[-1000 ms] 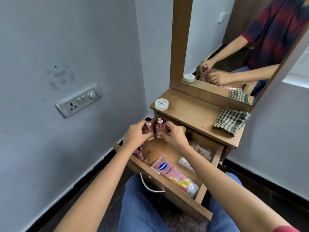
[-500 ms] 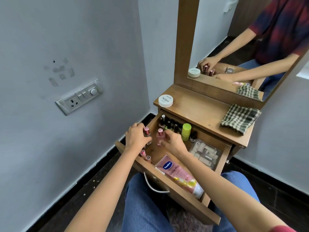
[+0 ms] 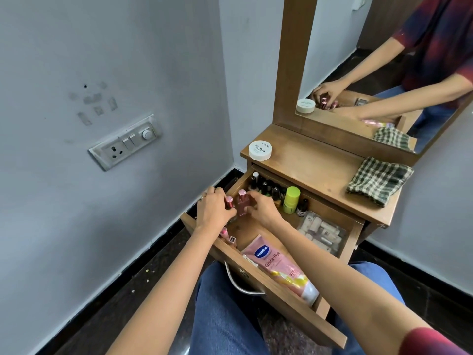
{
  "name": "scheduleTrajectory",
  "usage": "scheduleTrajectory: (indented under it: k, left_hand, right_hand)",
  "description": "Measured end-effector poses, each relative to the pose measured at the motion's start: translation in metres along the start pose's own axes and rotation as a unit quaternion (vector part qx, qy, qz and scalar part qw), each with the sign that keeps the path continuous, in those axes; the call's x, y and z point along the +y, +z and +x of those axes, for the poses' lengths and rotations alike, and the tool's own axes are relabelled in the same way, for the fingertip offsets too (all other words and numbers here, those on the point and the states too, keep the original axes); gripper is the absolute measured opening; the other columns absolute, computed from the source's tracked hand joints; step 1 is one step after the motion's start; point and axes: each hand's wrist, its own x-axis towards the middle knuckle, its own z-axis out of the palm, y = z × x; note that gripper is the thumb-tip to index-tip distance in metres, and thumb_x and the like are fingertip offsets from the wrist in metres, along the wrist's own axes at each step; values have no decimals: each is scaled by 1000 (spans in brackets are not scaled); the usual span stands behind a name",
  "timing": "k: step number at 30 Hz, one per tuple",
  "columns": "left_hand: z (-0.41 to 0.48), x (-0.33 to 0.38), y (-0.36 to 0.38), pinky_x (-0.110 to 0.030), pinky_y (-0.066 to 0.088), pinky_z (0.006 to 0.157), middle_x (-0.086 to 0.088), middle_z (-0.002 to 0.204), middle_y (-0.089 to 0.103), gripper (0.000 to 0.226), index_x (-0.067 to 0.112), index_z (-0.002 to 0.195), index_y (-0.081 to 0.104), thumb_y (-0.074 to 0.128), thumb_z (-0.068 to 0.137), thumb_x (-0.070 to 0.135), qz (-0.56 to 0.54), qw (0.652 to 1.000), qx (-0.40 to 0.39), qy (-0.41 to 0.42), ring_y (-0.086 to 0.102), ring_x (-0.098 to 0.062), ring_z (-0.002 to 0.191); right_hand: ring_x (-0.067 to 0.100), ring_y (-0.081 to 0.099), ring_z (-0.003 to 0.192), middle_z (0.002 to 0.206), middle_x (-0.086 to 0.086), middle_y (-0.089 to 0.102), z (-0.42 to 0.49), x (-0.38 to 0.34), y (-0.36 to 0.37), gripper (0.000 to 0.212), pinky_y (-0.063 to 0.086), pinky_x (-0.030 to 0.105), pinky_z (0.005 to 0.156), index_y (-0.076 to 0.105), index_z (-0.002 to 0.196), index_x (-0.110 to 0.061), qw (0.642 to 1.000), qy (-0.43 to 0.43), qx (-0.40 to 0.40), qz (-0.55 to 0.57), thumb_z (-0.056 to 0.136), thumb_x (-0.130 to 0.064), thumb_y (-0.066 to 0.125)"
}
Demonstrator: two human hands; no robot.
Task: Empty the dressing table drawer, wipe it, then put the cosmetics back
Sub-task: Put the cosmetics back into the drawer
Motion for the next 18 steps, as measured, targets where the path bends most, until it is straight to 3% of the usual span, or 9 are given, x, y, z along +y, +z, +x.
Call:
scheduleTrajectory:
  k: [4,9,18]
  left_hand:
    - [-1,0,0,-29,49,88,-9,122,55,50,12,119,54,75,80,34,-5,1000,3,-2,57,-22,110]
    - [-2,1,1,-29,50,86,-8,121,55,51,12,120,53,75,80,36,20,1000,11,1,59,-22,108]
    - [-3,-1,2,-30,51,83,-9,120,55,49,10,118,55,74,81,35,19,1000,13,-10,59,-23,105]
  right_hand:
    - [26,65,102,113,12,67,-1,1,6,42,52,35,92,55,126,-10,1000,-2,7,12,86,-2,64]
    - [22,65,99,110,9,67,-5,0,13,48,48,23,83,53,127,-8,1000,-8,3,23,83,-6,70]
    - [27,64,100,108,13,68,-1,-8,22,29,51,31,89,62,114,-4,1000,-22,0,-4,85,-2,61]
